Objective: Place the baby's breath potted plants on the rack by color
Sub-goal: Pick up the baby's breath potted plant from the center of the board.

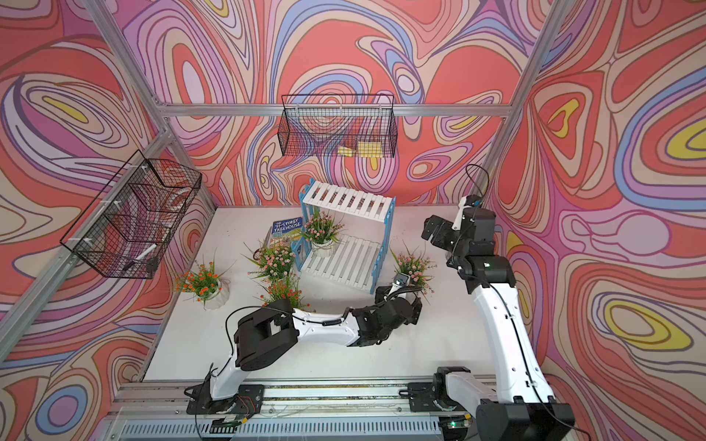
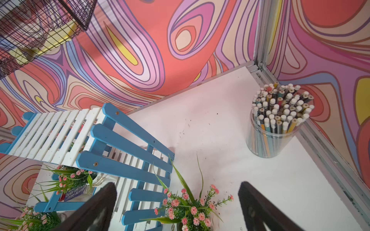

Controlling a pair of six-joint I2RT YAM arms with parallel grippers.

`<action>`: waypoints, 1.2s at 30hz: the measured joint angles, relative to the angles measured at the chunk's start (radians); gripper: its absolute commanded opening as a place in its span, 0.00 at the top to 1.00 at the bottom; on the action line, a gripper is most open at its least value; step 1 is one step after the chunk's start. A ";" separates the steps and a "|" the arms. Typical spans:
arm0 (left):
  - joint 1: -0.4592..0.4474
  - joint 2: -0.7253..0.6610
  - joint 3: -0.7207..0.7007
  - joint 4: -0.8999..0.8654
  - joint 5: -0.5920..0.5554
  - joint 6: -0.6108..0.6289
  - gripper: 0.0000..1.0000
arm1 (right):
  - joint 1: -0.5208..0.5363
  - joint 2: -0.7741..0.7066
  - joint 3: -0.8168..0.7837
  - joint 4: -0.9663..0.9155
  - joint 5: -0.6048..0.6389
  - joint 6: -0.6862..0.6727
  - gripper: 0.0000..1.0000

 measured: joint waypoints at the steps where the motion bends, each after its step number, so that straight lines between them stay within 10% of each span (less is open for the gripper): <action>1: 0.011 0.008 0.005 -0.004 0.002 -0.008 0.00 | 0.000 -0.003 -0.004 0.008 0.000 0.000 0.02; 36: 0.133 0.189 0.232 0.058 0.303 0.187 0.00 | 0.000 -0.010 -0.051 0.087 -0.051 -0.023 0.02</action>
